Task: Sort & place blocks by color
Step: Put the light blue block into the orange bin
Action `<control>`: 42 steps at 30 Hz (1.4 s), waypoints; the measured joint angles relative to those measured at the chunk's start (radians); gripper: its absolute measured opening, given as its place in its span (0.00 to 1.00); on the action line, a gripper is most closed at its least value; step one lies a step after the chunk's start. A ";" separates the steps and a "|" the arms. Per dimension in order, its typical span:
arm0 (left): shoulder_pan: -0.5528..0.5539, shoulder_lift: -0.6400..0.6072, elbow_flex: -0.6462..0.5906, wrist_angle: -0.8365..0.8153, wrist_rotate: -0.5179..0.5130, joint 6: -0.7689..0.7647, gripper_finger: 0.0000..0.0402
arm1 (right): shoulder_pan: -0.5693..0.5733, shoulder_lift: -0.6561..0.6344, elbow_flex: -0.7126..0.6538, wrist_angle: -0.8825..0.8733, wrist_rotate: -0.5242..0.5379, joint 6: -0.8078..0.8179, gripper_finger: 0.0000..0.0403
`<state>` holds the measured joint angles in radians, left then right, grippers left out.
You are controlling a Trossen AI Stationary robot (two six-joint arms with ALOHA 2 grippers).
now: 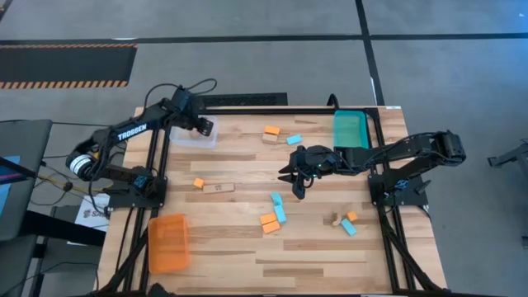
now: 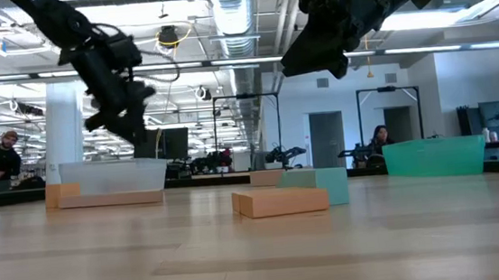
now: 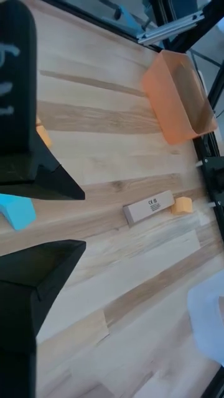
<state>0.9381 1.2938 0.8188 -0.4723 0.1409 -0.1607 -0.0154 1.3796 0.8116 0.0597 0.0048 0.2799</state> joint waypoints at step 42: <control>-0.616 -0.049 0.055 0.046 0.570 0.481 0.35 | 0.241 0.373 0.447 -0.606 0.083 0.984 0.43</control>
<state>0.3225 1.2453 0.8734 -0.4260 0.7109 0.3200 0.2259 1.7531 1.2586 -0.5458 0.0880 1.2644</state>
